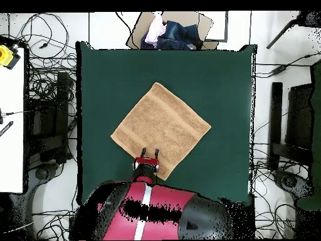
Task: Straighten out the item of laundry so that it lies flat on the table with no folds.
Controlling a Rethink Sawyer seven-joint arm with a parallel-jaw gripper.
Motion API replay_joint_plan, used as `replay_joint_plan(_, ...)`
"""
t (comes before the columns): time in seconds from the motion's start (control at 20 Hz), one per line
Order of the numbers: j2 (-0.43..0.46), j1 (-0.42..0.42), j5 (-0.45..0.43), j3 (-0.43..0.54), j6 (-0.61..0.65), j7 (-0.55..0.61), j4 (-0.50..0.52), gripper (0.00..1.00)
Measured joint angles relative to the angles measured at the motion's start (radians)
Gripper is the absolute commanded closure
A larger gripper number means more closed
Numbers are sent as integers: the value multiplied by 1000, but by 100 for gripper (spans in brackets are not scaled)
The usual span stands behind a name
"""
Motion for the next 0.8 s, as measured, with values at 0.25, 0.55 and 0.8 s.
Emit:
replay_joint_plan(0.25, 85, -2, -1, 0, -59, 0, -16, 0)
replay_joint_plan(0.55, 124, -3, 0, 0, -162, 2, -14, 0)
replay_joint_plan(0.8, 135, -3, 2, 0, -191, 2, -11, 0)
